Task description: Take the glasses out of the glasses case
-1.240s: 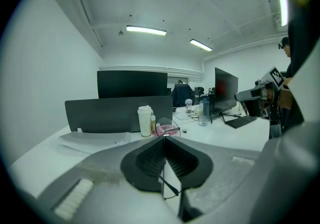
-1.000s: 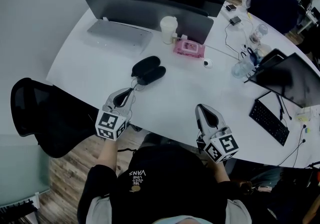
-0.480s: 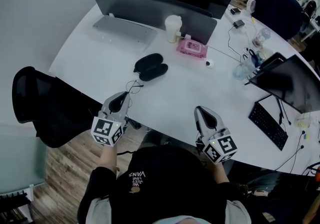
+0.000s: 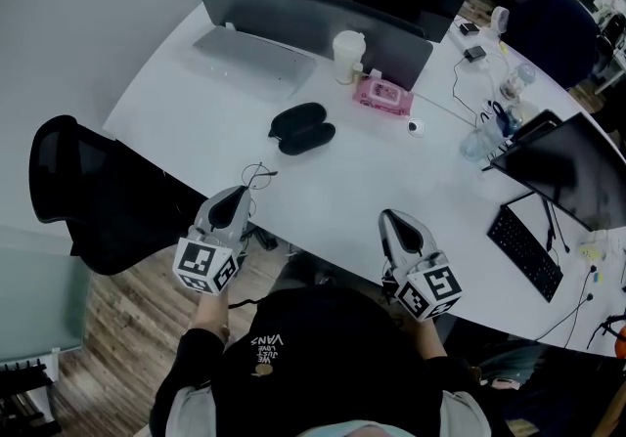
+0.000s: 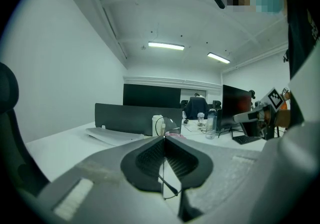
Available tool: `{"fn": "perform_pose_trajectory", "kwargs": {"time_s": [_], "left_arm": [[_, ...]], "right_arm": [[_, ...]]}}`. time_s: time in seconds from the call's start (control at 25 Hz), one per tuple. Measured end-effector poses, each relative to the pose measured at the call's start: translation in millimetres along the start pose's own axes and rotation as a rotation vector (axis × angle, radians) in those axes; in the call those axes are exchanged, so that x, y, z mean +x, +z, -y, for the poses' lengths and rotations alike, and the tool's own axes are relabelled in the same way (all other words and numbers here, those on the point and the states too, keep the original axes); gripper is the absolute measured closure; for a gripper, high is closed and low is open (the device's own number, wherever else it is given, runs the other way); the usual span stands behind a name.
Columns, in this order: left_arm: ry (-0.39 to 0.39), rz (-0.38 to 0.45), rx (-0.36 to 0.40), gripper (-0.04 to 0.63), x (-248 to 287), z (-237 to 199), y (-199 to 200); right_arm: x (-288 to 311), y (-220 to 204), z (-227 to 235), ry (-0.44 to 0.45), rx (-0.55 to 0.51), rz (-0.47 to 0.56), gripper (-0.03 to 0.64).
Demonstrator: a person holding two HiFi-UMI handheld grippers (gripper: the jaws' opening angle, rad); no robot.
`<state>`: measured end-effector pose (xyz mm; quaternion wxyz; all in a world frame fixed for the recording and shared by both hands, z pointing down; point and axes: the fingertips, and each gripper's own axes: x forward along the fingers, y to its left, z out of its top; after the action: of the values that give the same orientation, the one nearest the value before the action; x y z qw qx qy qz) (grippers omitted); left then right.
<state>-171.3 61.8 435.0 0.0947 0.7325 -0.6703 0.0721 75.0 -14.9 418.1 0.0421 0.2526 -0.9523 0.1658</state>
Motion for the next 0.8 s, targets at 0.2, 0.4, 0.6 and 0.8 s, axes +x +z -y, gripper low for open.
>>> {"fn": "perform_pose_trajectory", "kwargs": {"time_s": [0.2, 0.4, 0.6, 0.8], "left_arm": [[0.014, 0.003, 0.000, 0.588, -11.5, 3.3, 1.3], [0.017, 0.014, -0.005, 0.586, -21.4, 11.4, 3.3], [0.027, 0.029, -0.011, 0.586, -29.6, 16.7, 4.4], [0.034, 0.031, -0.015, 0.586, -32.4, 17.8, 4.3]], "right_arm": [[-3.2, -1.8, -3.8, 0.007, -0.012, -0.007, 0.618], [-6.4, -4.3, -6.2, 0.010, -0.023, -0.013, 0.618], [-11.0, -6.7, -7.4, 0.014, -0.031, -0.017, 0.618], [-12.8, -6.2, -6.6, 0.013, -0.032, -0.019, 0.618]]}}
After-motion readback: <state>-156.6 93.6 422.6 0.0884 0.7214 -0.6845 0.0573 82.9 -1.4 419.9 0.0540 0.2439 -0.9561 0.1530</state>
